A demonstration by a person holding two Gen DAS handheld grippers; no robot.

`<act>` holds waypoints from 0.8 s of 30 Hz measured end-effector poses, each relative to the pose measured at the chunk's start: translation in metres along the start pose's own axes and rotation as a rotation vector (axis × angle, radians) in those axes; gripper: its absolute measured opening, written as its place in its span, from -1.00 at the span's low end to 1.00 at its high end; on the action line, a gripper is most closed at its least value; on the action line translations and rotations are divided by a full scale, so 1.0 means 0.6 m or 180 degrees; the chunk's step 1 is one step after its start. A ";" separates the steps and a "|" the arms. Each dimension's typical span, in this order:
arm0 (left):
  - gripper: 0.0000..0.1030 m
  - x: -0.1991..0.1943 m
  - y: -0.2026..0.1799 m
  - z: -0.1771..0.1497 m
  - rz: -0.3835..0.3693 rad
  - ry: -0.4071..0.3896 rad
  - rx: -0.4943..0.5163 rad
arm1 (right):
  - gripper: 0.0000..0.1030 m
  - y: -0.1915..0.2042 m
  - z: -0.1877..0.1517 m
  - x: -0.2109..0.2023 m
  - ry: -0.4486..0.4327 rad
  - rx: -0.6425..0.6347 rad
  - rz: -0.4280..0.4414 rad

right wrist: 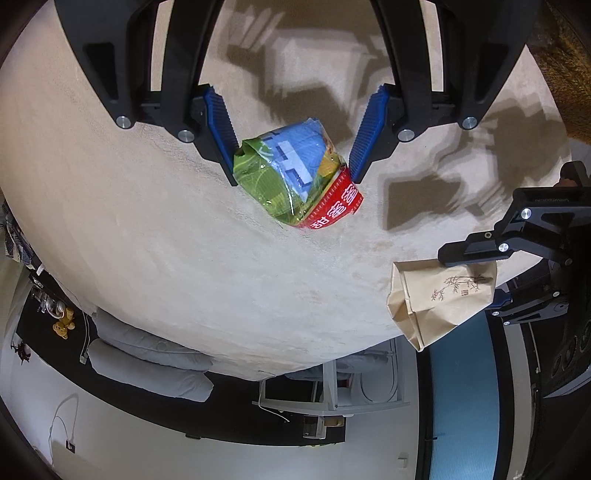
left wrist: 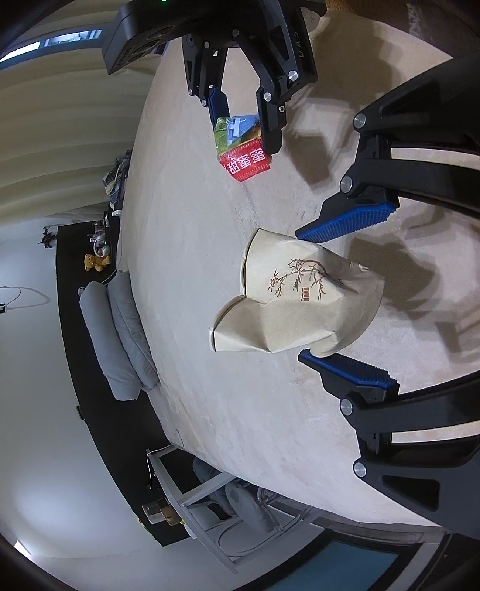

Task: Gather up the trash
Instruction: 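Carry the paper bag and wrapper down over the black bin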

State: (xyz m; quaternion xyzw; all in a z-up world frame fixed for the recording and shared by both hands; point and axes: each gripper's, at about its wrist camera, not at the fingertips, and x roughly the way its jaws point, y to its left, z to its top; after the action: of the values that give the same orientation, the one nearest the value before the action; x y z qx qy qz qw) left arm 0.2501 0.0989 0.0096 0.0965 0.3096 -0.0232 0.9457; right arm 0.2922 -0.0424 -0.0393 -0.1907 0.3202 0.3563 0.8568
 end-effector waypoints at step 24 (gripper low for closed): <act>0.13 -0.174 -0.120 -0.075 -0.0102 -0.0242 -0.0283 | 0.16 0.023 -0.128 -0.201 -0.0317 0.0635 -0.0074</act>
State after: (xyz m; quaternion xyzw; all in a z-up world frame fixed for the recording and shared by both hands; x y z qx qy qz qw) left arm 0.1324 0.0358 0.0238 0.0485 0.2757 -0.0282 0.9596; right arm 0.1853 -0.1343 -0.0136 -0.0902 0.3090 0.3218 0.8904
